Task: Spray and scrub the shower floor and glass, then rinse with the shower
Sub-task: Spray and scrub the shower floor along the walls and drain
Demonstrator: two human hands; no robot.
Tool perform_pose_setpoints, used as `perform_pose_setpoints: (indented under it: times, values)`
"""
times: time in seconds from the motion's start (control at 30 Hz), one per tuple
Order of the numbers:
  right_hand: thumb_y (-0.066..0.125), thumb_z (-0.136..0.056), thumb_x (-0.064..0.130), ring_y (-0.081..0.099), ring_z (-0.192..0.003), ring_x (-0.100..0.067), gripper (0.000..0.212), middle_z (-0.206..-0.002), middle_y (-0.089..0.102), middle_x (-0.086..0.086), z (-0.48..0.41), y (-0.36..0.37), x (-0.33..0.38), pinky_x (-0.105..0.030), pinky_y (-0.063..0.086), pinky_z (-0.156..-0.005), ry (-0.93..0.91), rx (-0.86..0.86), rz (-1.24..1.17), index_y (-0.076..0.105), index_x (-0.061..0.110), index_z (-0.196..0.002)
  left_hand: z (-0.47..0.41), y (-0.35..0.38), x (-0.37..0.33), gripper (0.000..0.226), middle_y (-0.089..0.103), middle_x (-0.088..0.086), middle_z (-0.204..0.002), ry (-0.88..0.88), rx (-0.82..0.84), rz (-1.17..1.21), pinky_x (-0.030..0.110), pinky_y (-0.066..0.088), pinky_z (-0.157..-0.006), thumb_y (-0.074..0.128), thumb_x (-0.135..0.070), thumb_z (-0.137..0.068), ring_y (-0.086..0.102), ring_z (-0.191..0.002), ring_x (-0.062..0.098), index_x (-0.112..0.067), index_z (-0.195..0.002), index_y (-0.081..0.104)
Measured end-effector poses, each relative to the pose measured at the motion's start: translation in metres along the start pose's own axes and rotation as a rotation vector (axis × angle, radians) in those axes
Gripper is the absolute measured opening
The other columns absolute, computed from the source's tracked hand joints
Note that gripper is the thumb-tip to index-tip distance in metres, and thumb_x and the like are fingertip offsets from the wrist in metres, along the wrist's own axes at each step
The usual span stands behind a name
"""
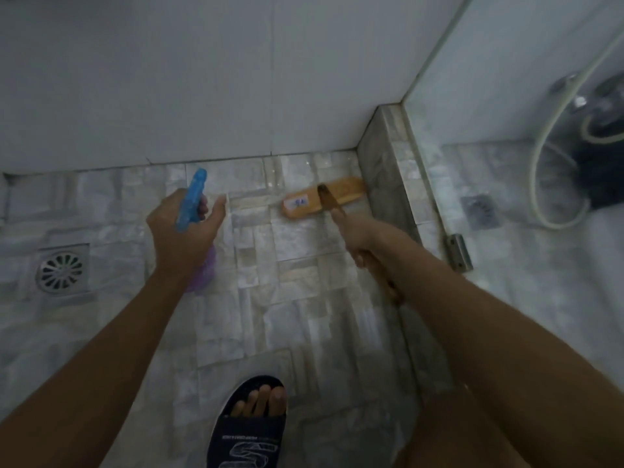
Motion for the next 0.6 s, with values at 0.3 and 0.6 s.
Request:
perform_pose_setpoints:
  times: [0.3, 0.6]
  values:
    - [0.036, -0.104, 0.006, 0.056, -0.053, -0.03, 0.02, -0.079, 0.054, -0.022, -0.031, -0.02, 0.034, -0.048, 0.055, -0.057, -0.007, -0.176, -0.3, 0.054, 0.006, -0.095, -0.004, 0.0, -0.001, 0.029, 0.06, 0.008, -0.068, 0.01, 0.002, 0.003, 0.035, 0.051, -0.062, 0.076, -0.027, -0.088, 0.057, -0.059, 0.022, -0.005, -0.077, 0.062]
    - [0.038, -0.1, -0.007, 0.045, -0.054, -0.021, 0.032, -0.086, 0.045, -0.013, -0.047, -0.026, 0.055, -0.032, 0.042, -0.049, -0.025, -0.067, -0.26, 0.051, 0.018, -0.115, -0.007, -0.01, 0.008, 0.026, 0.061, 0.009, -0.068, -0.006, -0.032, 0.028, 0.025, 0.049, -0.063, 0.075, -0.022, -0.089, 0.057, -0.059, 0.019, -0.003, -0.078, 0.063]
Point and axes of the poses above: each hand's wrist, its own z-axis away from the middle knuckle, its own y-axis out of the palm, x = y × z, the point moved 7 cm from there along -z, towards the middle knuckle
